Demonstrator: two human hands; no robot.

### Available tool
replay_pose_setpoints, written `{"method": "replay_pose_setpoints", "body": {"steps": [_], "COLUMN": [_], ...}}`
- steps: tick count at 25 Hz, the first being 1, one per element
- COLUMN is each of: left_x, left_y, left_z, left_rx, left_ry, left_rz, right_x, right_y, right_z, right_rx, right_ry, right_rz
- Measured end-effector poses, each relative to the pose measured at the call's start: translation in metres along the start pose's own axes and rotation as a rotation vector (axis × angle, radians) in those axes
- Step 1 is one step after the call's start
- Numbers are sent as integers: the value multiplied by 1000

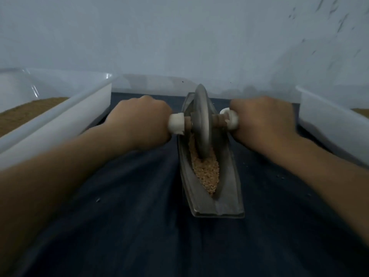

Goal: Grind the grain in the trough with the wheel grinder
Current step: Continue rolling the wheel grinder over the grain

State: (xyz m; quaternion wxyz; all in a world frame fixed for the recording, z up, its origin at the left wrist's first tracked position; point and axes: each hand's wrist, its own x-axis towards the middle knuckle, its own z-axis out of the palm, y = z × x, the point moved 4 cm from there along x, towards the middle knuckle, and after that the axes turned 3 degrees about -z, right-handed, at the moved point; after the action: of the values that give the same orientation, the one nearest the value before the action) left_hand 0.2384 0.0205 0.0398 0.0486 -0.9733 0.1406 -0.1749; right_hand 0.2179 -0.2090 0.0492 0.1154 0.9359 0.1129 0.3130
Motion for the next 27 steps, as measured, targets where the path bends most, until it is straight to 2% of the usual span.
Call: {"method": "replay_pose_setpoints", "body": {"steps": [2,4,5,6,9,11,12,15,17,18,20,22,23,25,27], "left_x": [27,33,24,8,-27,-16,-3,39,37,21,-19,-41,-38,-16,16], "left_y": [13,14,11,6,-2,2,4,7,6,5,0,-5,-6,2,13], "left_z": [-8,-10,-8,-7,-10,-10,-7,2,0,-1,3,0,-1,-2,-2], "left_rx": [139,130,100,68,114,181,184,84,10,-17,-47,-101,-79,50,184], "left_ry": [69,8,-37,-44,254,319,298,97,26,28,101,141,139,138,151], "left_rz": [-100,-94,-46,24,215,174,109,-50,-51,-18,72,100,98,44,-20], "right_x": [21,22,13,-2,-43,-32,-19,25,27,15,-18,-30,-23,-9,9], "right_y": [0,2,5,5,7,7,3,-4,-3,-2,-2,-1,-1,-3,-3], "right_z": [13,13,6,-2,-22,-11,-3,9,4,-3,-18,-31,-28,-7,14], "right_rx": [99,134,104,48,-1,-22,-43,37,27,-4,-95,-151,-148,-108,22], "right_ry": [-163,-257,-232,-139,121,69,12,-142,-196,-163,3,146,140,4,-72], "right_rz": [112,81,22,-65,-147,-94,-44,105,54,-18,-155,-170,-152,-43,93]}}
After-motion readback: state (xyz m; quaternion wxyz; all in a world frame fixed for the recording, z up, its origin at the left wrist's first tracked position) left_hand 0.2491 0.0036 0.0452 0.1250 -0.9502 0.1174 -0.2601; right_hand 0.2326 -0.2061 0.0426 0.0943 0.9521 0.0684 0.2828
